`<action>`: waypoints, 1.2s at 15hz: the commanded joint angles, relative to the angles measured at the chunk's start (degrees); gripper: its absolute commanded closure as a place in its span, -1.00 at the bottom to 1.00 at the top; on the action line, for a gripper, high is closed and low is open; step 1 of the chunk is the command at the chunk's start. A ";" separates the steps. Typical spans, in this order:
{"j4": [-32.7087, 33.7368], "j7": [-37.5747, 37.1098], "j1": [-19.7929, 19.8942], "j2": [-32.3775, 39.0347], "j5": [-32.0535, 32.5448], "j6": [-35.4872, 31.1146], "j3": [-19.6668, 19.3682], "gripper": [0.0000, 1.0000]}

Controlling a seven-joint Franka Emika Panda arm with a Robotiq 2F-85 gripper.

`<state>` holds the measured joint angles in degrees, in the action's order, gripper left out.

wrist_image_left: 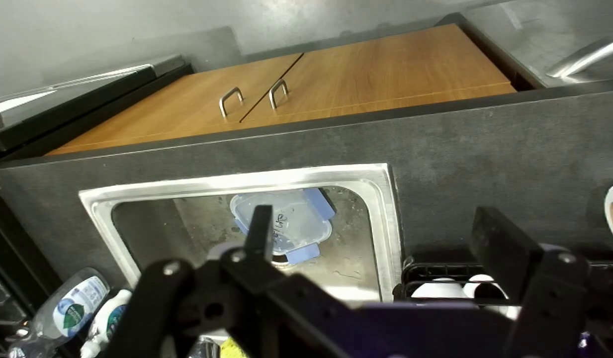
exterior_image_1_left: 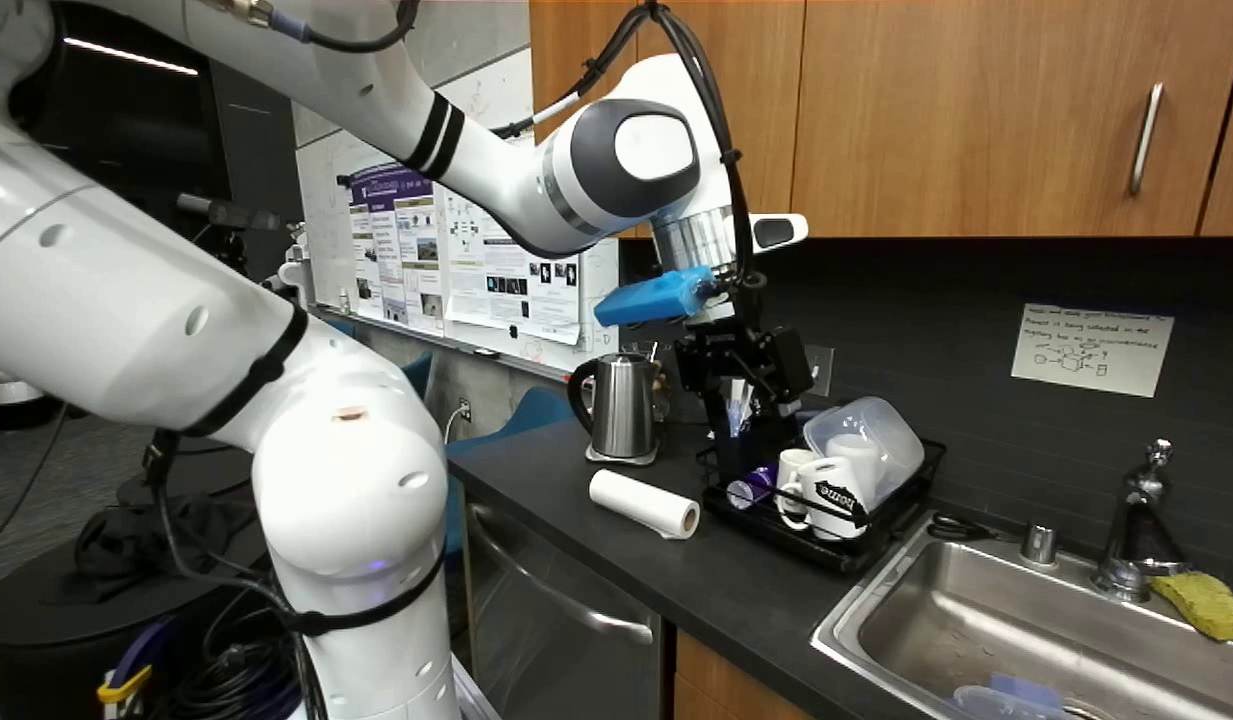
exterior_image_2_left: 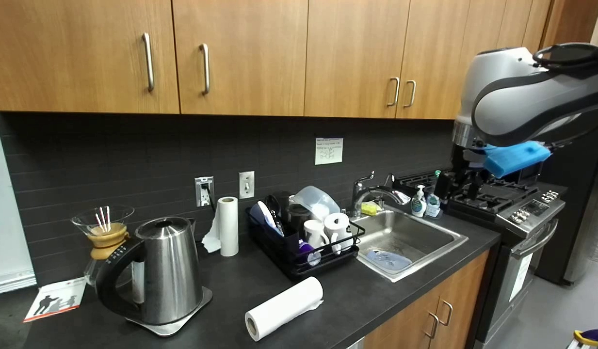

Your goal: Open the third cabinet door from the left

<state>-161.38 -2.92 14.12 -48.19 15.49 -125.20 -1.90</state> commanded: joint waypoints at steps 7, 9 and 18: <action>0.69 -0.87 -0.46 0.07 0.18 -0.78 -0.21 -1.00; 1.01 -1.28 -0.45 0.05 0.06 -1.98 -0.22 -1.00; 1.96 -8.41 3.39 0.14 0.42 -19.91 1.36 -1.00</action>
<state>-159.54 -7.65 14.73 -48.25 15.49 -138.96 -1.81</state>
